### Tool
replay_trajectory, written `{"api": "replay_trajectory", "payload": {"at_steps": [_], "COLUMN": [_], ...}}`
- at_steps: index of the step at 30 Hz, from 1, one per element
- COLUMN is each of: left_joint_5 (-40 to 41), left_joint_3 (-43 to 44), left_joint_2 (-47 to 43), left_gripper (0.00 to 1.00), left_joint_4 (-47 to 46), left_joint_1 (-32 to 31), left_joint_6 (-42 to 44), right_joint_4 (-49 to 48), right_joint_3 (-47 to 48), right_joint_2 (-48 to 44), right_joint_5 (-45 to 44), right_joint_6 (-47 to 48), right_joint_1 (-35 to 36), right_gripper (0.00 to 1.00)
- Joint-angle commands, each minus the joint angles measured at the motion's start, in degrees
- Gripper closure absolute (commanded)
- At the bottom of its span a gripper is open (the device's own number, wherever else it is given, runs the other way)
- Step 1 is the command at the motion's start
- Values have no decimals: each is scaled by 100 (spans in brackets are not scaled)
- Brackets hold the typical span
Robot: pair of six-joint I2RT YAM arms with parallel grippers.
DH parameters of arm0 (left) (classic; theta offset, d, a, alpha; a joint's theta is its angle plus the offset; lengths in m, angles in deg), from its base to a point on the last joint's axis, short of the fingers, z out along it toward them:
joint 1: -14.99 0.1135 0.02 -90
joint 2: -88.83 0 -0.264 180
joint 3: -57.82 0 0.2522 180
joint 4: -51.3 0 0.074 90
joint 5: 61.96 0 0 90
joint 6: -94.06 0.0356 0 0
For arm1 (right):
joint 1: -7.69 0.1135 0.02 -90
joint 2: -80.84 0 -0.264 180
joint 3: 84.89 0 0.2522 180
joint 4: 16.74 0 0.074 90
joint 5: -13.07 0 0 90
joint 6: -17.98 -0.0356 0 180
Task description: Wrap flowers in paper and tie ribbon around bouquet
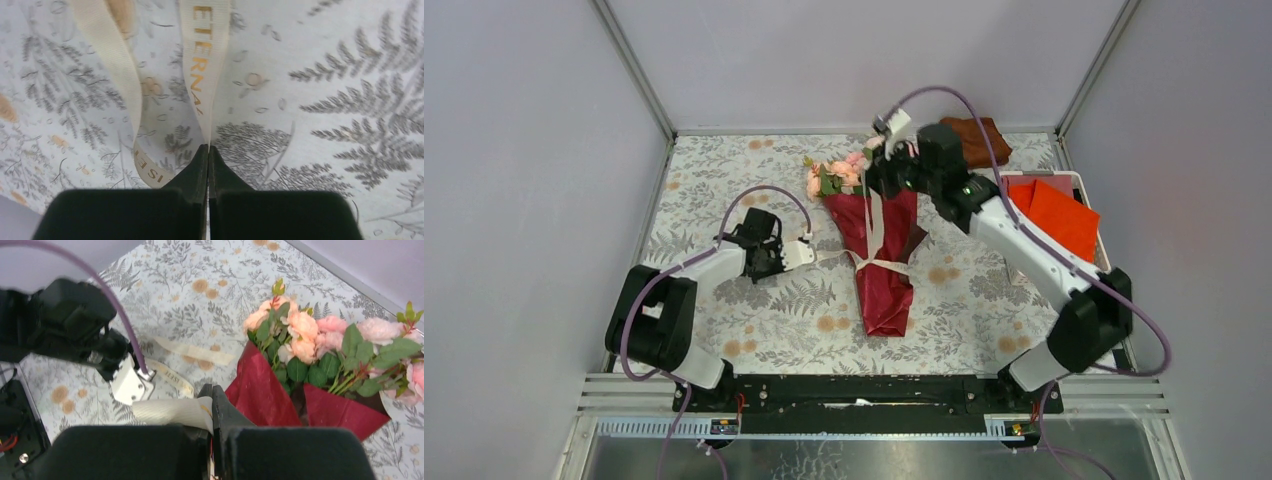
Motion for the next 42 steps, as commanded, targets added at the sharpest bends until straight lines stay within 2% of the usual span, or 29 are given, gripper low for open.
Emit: {"api": "replay_trajectory", "payload": {"at_steps": [1,2,3,5,6,8,10,15,17,19,21,24,27,31,36,38,42], "left_joint_5": [785,988,1193,1547,1626,1603,1484,1282,1061,835,775,287,-332,-1058,-1578,-1769,-2333], "left_joint_3": [-179,-358,-513,-741,-879,-1031,-1180,-1168,-1095,-892,-667,-229,93,836,2214,3000,5152], "left_joint_2": [66,141,235,560,705,981,1188,1295,1108,921,795,468,-47,-618,-873,-788,-426], "left_gripper": [100,100,100,100,100,100,100,100,100,100,100,100,100,100,100,100,100], "left_joint_4": [-1387,-1886,-2287,-3024,-3378,-3828,-4096,-3940,-3608,-3232,-2940,-2041,-1078,419,1870,2373,3340], "left_joint_1": [437,861,1497,2676,3148,3751,4090,4279,4275,4284,4276,4252,3990,3140,1523,835,-253], "left_joint_6": [-772,-641,-462,-48,104,327,493,474,367,203,45,-279,-537,-1123,-2062,-2361,-2995], "right_joint_4": [1498,1832,1572,119,-78,85,-87,-216,-213,270,261,98,213,367,351,422,1057], "right_joint_3": [2595,2873,2475,558,-240,-1191,-1821,-1764,-1656,-1422,-1401,-1438,-1325,-1209,-1096,-1008,-864], "right_joint_2": [1175,1082,662,-760,-1373,-2290,-2816,-2588,-2596,-2568,-2533,-2456,-2300,-2047,-1651,-1441,-1068], "right_joint_5": [-933,-1406,-1396,-262,-258,-441,-682,-12,57,-306,-231,271,439,618,729,881,847], "right_joint_6": [-166,-442,-1203,-2876,-3156,-3174,-3243,-3380,-3320,-2934,-2922,-3052,-2869,-2542,-2210,-2091,-1856], "right_joint_1": [-112,-608,-1580,-4055,-4959,-6287,-6497,-6484,-6205,-5666,-5486,-5343,-4695,-3317,-1651,-1152,-505], "right_gripper": [100,100,100,100,100,100,100,100,100,100,100,100,100,100,100,100,100]}}
